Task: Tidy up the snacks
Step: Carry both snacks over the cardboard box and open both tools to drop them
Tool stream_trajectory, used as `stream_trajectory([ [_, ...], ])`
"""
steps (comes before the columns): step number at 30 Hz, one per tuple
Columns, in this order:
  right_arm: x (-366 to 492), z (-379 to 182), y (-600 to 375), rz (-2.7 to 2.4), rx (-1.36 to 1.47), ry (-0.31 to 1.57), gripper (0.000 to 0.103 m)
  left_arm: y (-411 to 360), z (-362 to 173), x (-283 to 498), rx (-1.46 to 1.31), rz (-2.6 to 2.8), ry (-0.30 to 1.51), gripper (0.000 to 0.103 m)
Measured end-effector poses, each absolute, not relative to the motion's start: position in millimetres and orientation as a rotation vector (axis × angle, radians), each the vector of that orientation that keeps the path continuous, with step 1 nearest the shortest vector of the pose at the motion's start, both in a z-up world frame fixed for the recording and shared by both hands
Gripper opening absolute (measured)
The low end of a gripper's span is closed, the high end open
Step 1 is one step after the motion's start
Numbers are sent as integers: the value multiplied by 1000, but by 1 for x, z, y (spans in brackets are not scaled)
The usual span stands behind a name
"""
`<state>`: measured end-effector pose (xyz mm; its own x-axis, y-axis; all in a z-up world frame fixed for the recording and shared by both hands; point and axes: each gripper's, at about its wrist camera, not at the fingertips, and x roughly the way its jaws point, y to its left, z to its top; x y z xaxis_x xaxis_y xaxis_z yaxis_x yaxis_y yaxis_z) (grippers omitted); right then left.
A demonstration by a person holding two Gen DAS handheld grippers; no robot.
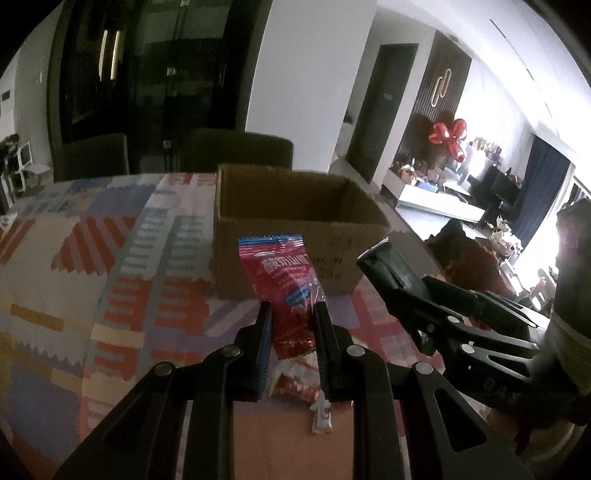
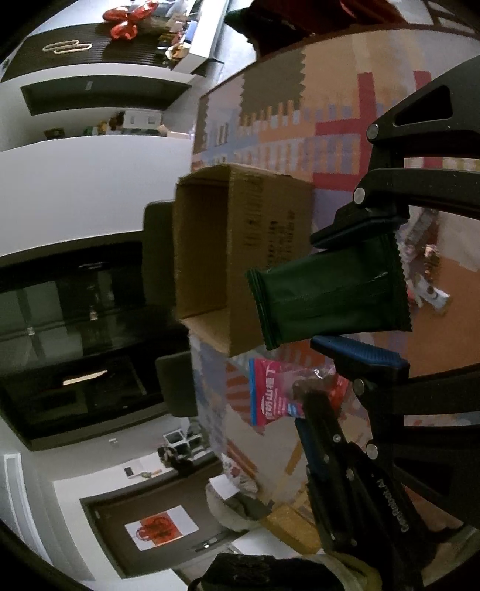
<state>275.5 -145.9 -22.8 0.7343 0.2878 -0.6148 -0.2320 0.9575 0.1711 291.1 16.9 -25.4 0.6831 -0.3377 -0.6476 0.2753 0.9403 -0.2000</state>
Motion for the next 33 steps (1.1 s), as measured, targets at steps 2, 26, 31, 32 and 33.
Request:
stream_trajectory([
  [2, 280, -17, -147, 284, 86, 675, 49, 16, -19, 295, -83, -356, 727, 22],
  [26, 393, 30, -155, 227, 82, 660, 29, -3, 36, 416, -55, -346, 688, 22],
  [31, 408, 38, -158, 205, 61, 659, 29, -9, 38, 443, -39, -336, 716, 22],
  [32, 410, 39, -158, 202, 58, 658, 29, -11, 38, 449, -39, -338, 726, 22],
  [33, 411, 41, -158, 196, 55, 655, 29, -12, 36, 452, -35, -334, 732, 22],
])
